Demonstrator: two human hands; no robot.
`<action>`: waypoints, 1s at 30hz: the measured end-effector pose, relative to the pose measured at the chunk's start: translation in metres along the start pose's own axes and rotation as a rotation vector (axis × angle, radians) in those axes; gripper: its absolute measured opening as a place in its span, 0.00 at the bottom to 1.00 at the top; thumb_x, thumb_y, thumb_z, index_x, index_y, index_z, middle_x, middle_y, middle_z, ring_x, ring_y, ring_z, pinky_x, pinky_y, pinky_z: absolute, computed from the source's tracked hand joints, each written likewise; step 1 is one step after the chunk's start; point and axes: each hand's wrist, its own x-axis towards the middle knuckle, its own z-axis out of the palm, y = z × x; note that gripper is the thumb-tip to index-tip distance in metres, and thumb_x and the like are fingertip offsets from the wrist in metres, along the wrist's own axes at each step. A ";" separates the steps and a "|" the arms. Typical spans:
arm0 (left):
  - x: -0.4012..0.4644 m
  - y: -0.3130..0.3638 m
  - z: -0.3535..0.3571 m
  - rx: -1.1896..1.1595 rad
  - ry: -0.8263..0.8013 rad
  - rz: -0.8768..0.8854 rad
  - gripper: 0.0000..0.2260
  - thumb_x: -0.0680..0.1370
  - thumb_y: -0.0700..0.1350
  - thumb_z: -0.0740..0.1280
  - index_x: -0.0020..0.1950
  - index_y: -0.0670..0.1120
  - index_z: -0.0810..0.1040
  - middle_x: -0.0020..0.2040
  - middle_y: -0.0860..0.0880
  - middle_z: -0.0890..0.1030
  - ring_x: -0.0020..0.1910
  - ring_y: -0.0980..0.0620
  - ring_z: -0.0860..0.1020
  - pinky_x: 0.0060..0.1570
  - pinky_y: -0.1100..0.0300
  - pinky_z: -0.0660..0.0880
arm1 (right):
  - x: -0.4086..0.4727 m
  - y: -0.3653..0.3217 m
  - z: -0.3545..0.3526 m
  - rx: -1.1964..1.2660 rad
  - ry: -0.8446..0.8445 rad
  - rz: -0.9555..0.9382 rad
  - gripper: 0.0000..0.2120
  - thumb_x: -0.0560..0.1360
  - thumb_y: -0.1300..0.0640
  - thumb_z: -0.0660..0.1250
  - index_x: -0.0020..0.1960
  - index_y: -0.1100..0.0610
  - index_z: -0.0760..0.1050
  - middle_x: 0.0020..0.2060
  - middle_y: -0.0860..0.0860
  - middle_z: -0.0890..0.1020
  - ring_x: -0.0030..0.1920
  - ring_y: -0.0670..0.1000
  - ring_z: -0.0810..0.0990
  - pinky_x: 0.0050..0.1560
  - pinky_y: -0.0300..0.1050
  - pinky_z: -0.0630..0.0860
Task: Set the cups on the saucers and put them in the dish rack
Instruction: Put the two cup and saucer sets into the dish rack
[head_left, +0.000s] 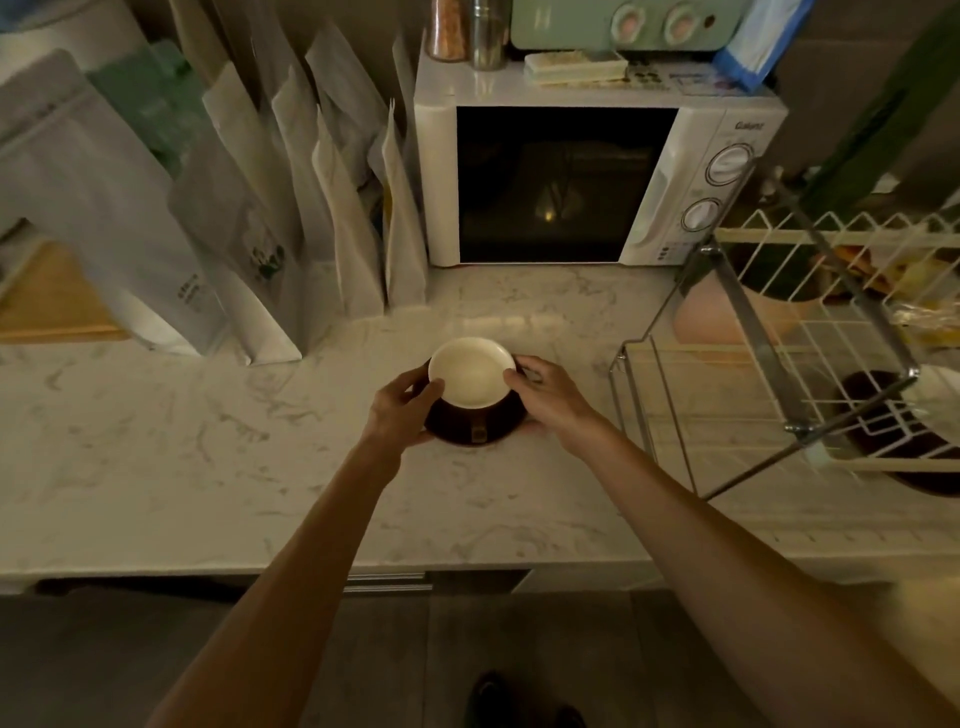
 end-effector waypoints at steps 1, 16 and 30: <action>-0.001 -0.001 0.000 0.002 0.001 0.001 0.18 0.77 0.46 0.68 0.67 0.50 0.75 0.55 0.46 0.76 0.54 0.48 0.75 0.50 0.48 0.80 | -0.001 0.001 0.000 0.006 0.001 0.000 0.20 0.80 0.51 0.63 0.72 0.51 0.72 0.67 0.51 0.76 0.65 0.54 0.76 0.66 0.55 0.75; -0.071 -0.016 -0.004 0.032 0.004 0.075 0.17 0.77 0.46 0.69 0.66 0.52 0.75 0.53 0.46 0.77 0.57 0.45 0.76 0.39 0.55 0.81 | -0.059 0.016 -0.014 0.082 -0.041 -0.046 0.18 0.79 0.51 0.64 0.69 0.48 0.73 0.65 0.51 0.77 0.64 0.54 0.77 0.59 0.57 0.80; -0.189 -0.057 0.031 0.034 0.081 0.074 0.17 0.77 0.46 0.69 0.66 0.51 0.74 0.58 0.42 0.79 0.60 0.43 0.78 0.40 0.54 0.82 | -0.160 0.064 -0.054 0.100 -0.151 -0.084 0.19 0.80 0.53 0.64 0.70 0.50 0.73 0.64 0.54 0.78 0.60 0.56 0.80 0.45 0.54 0.85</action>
